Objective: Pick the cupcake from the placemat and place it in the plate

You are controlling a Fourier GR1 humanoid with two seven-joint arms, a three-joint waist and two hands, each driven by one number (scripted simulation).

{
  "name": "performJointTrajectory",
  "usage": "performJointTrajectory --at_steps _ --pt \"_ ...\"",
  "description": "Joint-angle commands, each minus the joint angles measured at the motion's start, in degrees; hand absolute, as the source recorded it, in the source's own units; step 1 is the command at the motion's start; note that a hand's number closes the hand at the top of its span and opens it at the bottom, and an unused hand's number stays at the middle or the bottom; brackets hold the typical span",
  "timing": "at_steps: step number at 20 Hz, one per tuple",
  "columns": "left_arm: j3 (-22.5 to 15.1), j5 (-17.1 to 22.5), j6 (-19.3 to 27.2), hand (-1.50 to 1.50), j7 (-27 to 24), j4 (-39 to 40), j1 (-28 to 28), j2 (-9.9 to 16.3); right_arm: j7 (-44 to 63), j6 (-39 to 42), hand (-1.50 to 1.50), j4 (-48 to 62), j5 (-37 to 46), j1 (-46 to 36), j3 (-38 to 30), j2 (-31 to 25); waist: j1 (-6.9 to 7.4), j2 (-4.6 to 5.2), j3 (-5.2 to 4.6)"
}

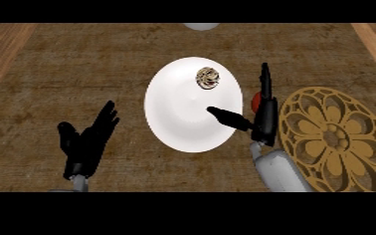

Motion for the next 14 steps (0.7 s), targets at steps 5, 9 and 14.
performJointTrajectory --at_steps 5,9,14 --pt "2.0 0.0 -1.8 0.0 0.4 3.6 -0.7 0.9 -1.3 8.5 -1.5 -17.4 -0.4 17.9 5.5 -6.9 -0.47 0.13 -0.38" --pt "2.9 1.0 -4.0 0.0 0.2 2.9 0.8 1.9 -0.1 4.7 -1.5 -18.3 6.6 22.1 10.9 -5.3 -0.12 0.18 -0.39" --pt "-1.2 -3.8 1.7 0.0 0.8 4.1 -1.1 -4.0 -1.8 6.6 -1.5 -24.5 6.9 32.2 12.1 -10.1 -0.45 0.22 -0.37"
